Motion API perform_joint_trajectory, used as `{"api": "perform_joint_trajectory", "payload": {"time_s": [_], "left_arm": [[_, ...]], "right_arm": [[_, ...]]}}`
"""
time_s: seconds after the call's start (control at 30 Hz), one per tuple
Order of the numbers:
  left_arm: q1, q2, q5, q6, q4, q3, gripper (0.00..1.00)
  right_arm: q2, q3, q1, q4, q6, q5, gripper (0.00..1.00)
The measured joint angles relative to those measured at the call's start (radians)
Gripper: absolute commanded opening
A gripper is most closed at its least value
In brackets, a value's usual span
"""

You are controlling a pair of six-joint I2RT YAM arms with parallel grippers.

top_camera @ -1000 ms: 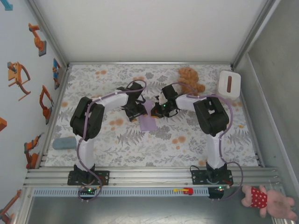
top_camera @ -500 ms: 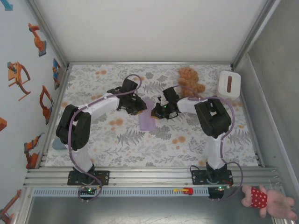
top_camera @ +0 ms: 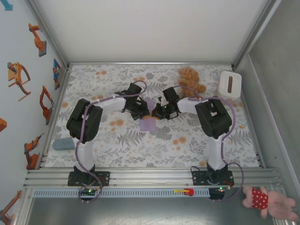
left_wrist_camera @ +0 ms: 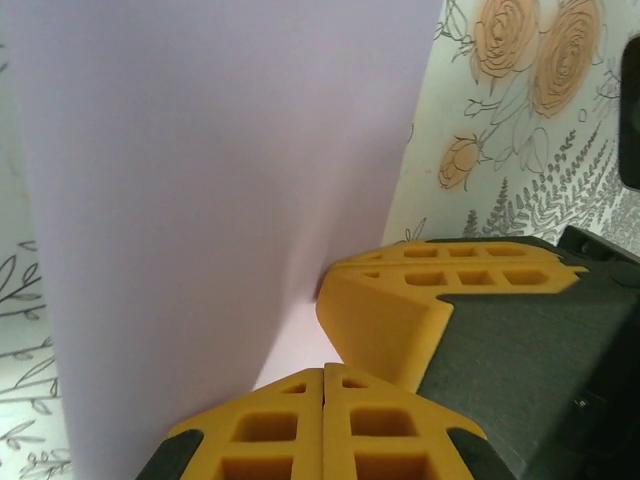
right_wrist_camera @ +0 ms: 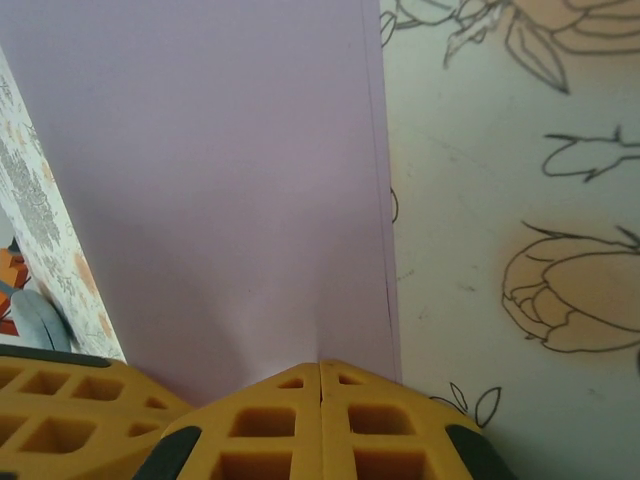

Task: Fold a paper plane with a square sheet of paper (pick it up from the middle)
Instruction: First fold the square sheet of paper in half at the center of the table.

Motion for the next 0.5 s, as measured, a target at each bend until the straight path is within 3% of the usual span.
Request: {"api": "perform_joint_trajectory", "payload": {"time_s": [0.5], "left_arm": [[0.051,0.042,0.008,0.056,-0.004,-0.016,0.00]], "right_arm": [[0.002,0.000,0.003,-0.010,-0.004,0.012,0.00]]}}
